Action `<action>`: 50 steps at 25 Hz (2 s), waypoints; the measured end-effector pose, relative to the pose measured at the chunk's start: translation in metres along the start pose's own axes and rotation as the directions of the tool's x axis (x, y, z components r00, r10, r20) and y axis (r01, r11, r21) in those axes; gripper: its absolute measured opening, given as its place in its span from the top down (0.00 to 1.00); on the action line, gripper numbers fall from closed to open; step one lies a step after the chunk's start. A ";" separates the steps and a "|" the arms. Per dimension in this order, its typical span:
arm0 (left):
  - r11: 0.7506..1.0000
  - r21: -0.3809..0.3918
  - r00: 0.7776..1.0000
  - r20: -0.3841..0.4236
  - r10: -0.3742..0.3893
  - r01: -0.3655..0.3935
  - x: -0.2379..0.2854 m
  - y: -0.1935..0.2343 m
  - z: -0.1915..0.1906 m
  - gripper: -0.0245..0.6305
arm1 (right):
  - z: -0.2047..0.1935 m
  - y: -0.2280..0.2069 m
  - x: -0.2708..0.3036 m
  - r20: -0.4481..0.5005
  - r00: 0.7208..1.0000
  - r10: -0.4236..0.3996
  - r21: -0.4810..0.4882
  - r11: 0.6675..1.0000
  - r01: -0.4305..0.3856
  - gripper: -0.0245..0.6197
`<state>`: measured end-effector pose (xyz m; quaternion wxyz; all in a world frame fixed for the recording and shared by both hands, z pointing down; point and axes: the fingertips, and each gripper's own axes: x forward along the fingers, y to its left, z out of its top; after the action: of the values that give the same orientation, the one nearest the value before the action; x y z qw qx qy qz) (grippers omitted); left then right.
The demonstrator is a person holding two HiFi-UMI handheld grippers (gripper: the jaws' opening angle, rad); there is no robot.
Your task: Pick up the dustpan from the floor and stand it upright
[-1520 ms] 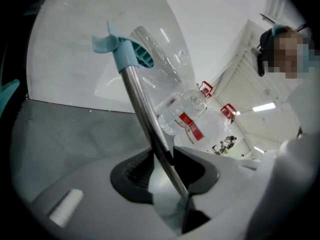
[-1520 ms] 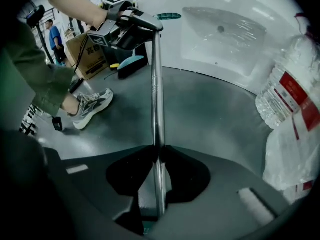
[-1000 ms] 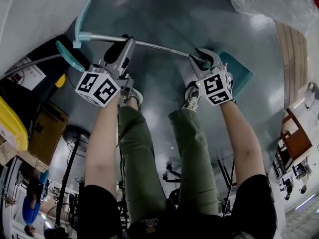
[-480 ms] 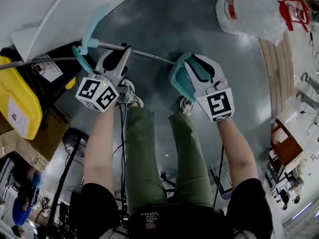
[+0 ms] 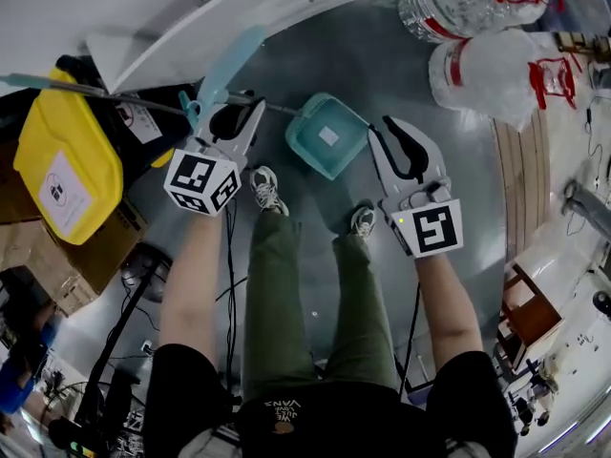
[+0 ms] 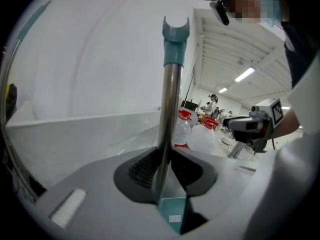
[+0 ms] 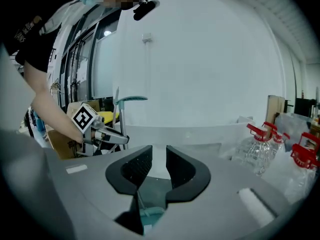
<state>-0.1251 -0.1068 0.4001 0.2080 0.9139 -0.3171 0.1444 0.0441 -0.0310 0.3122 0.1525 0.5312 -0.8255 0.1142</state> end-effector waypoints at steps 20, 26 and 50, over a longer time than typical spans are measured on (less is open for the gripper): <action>0.962 0.259 0.994 -0.047 0.102 -0.086 -0.067 0.144 0.045 0.75 | 0.084 0.073 0.094 0.095 0.995 0.003 0.067 0.998 -0.009 0.96; 0.949 0.310 0.995 -0.052 0.080 -0.060 -0.067 0.158 0.046 0.75 | 0.081 0.086 0.120 0.091 0.996 0.023 0.093 0.995 -0.031 0.96; 0.915 0.399 0.992 -0.073 0.099 -0.062 -0.050 0.142 0.043 0.75 | 0.069 0.083 0.093 0.077 0.997 -0.013 0.148 0.989 0.001 0.96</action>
<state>-0.2481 -0.2030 0.3839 0.0269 0.9157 -0.3089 0.2556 -0.0769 -0.0996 0.2803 0.0808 0.5481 -0.8181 0.1540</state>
